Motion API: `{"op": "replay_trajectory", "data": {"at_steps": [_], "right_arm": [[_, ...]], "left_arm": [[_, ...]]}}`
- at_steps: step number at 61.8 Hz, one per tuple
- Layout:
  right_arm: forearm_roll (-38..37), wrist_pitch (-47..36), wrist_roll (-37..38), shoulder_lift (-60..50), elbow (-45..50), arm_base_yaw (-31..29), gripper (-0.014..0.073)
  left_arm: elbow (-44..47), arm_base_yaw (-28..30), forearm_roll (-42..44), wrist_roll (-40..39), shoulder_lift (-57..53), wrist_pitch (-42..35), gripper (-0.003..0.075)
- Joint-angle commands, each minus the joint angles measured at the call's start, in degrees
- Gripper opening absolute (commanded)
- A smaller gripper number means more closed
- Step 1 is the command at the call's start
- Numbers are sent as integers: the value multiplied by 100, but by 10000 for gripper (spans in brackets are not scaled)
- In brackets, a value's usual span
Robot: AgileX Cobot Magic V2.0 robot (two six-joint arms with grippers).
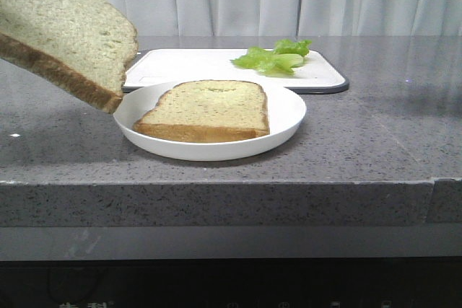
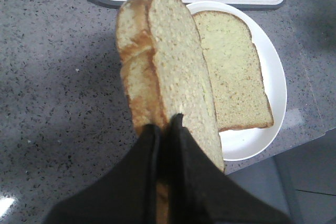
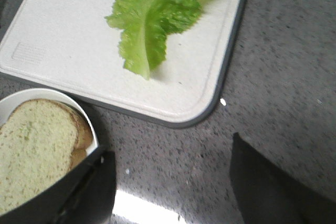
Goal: Left arm grabs bread, right arm adds lettuce
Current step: 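Reach the right gripper to the lettuce leaf on the cutting board and grasp it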
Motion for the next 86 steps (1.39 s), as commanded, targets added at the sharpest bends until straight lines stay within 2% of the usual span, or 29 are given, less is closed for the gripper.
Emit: {"op": "replay_trajectory", "data": {"at_steps": [1, 17, 31, 45, 66, 86], "right_arm": [[675, -98, -494, 303, -581, 1, 489], [1397, 373, -968, 1794, -2077, -42, 489], [1629, 538, -982, 2972, -3249, -64, 489], [1777, 499, -982, 3700, -4089, -64, 489], [1958, 322, -982, 3945, -4271, -64, 489], [2174, 568, -982, 4050, -4271, -37, 486]], "left_arm": [[-159, 21, -271, 8, -129, -227, -20], [-159, 21, -271, 8, -129, -227, -20], [-159, 21, -271, 8, -129, -227, -20], [-159, 21, -271, 8, -129, -227, -20], [-159, 21, -271, 8, -129, -227, -20], [-159, 21, -271, 8, -129, -227, -20]]}}
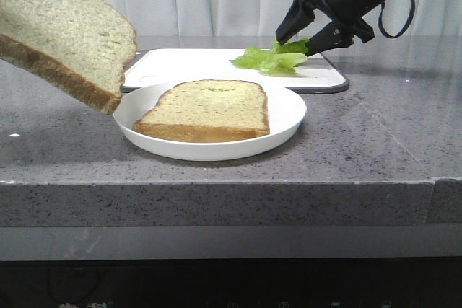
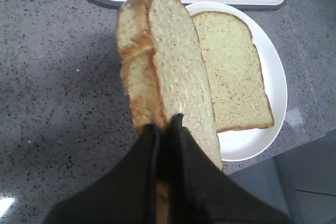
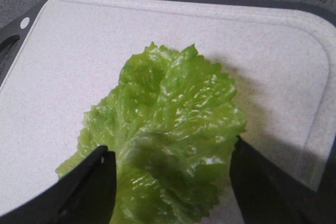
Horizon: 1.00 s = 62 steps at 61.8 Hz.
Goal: Left arm grabs bread, right arm adds lettuce
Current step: 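Reach the right gripper to the lettuce leaf on the cutting board and grasp it, then lift the lettuce with the right gripper and carry it toward the plate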
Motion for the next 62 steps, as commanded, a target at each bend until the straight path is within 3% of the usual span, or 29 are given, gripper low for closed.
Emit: {"op": "replay_trajectory", "data": {"at_steps": [1, 5, 22, 36, 53, 62], "right_arm": [[382, 31, -67, -322, -199, -25, 485], [394, 83, -67, -310, -199, -7, 451], [424, 95, -109, -310, -199, 15, 131], [444, 48, -109, -410, -199, 9, -62], [449, 403, -109, -1102, -156, -6, -66], [496, 505, -221, -1882, 336, -1, -66]], "left_arm": [[-159, 21, -271, 8, -129, -227, -20], [-159, 21, -271, 8, -129, -227, -20], [-159, 21, -271, 8, -129, -227, -20], [-159, 21, -271, 8, -129, -227, -20], [-159, 21, -271, 8, -129, -227, -20], [-159, 21, -271, 8, -129, -227, -20]]}}
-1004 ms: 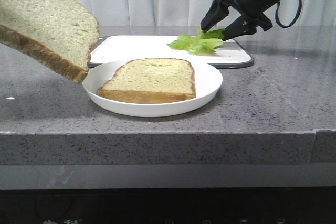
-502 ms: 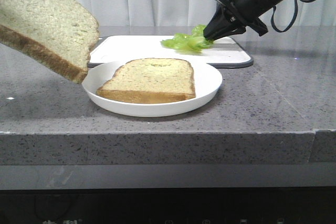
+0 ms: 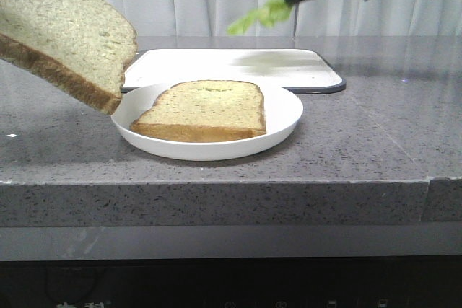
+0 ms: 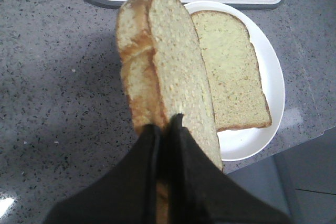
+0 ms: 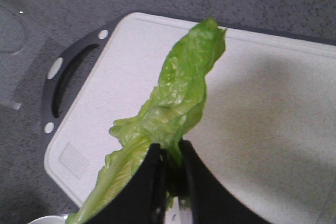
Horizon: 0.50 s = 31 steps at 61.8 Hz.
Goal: Left arm grabs bread, right arm adds lettuce
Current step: 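Lift the lettuce with the right gripper and carry it toward the plate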
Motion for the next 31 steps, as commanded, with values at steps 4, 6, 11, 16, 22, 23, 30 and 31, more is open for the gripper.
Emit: {"op": "replay_trajectory", "data": {"at_steps": [4, 6, 11, 16, 22, 23, 30, 31], "right_arm": [[479, 107, -366, -1159, 499, -26, -66], [569, 237, -519, -1358, 690, -20, -66], [906, 535, -873, -1736, 1105, -12, -66], [1225, 930, -1264, -2060, 1514, -8, -66], [1568, 1474, -1696, -2331, 1983, -8, -66], [1617, 1544, -1747, -2359, 2044, -8, -66], [2161, 1963, -2032, -2396, 2577, 50, -66], [2187, 1963, -2070, -2396, 2661, 75, -66]], "left_arm": [[-159, 21, -271, 8, -129, -217, -20], [-159, 21, -271, 8, -129, -217, -20], [-159, 21, -271, 8, -129, -217, -20], [-159, 21, -271, 8, -129, -217, -20], [-159, 21, -271, 8, -129, -217, -20], [-159, 21, -271, 8, -129, -217, -20], [-159, 21, -271, 8, -129, -217, -20], [-159, 21, -271, 8, -129, -217, -20]]}}
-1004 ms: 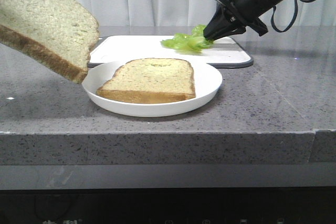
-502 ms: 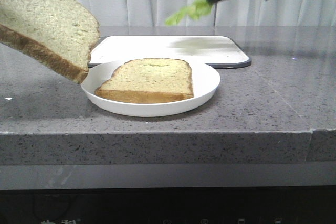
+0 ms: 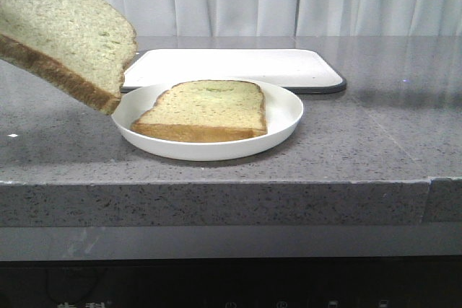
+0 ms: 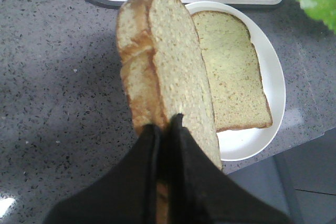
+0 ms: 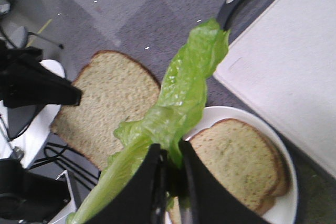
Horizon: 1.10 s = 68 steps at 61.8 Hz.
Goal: Left arm grabs bread, right arm adds lettuce
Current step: 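Lift the lettuce with the right gripper and carry it toward the plate, then lower the lettuce onto the bottom slice and open the right gripper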
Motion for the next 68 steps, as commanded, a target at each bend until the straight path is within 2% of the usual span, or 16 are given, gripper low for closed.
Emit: {"op": "replay_trajectory", "data": {"at_steps": [1, 17, 42, 52, 56, 66, 68], "right_arm": [[711, 307, -303, -273, 192, 60, -66], [732, -185, -558, -202, 874, 528, -66], [805, -147, -558, 508, 1023, 585, -66], [619, -261, -539, 641, 1023, 571, -57], [467, -387, -539, 641, 1010, 560, 4], [366, -428, -507, 641, 1003, 553, 324], [357, -428, -490, 641, 1003, 532, 360]], "left_arm": [[-159, 21, -271, 8, -129, -217, -20], [-159, 21, -271, 8, -129, -217, -20], [-159, 21, -271, 8, -129, -217, -20], [-159, 21, -271, 8, -129, -217, -20], [-159, 21, -271, 8, -129, -217, -20], [-159, 21, -271, 8, -129, -217, -20], [-159, 21, -271, 8, -129, -217, -20]]}}
